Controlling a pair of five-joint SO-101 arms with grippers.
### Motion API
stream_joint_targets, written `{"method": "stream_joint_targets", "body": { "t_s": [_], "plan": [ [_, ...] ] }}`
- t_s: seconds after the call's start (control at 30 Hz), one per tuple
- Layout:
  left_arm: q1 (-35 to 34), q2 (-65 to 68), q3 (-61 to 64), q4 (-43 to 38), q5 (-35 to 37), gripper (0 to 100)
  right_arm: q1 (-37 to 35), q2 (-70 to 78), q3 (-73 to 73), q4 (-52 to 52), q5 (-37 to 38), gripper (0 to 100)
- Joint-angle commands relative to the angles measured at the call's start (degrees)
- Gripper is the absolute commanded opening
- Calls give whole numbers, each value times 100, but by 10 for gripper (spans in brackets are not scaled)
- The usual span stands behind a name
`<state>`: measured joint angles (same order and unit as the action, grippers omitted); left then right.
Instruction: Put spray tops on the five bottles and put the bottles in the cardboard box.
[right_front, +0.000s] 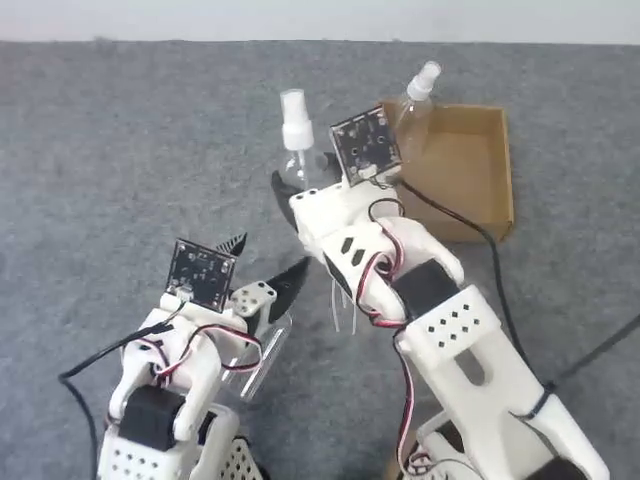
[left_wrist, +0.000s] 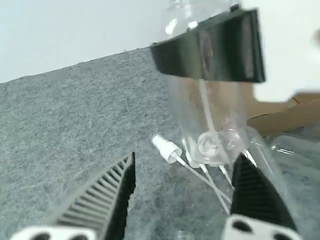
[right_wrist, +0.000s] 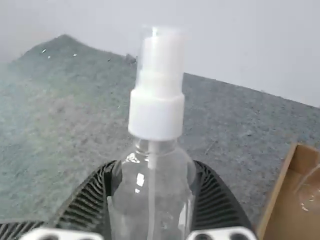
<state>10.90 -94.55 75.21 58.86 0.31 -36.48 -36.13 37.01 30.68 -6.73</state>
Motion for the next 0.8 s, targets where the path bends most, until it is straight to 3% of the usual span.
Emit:
{"method": "stream_joint_targets", "body": {
  "t_s": [0.0,0.63,0.77],
  "plan": [
    [88,-79,-40,-343,0,304,-180,-66,-589,470,-62,6],
    [70,-88,277,-677,-26,303,-462,-971,-589,1420,-35,6],
    [70,-88,303,-642,-26,302,-4,-971,-668,1464,536,6]
  ]
}}
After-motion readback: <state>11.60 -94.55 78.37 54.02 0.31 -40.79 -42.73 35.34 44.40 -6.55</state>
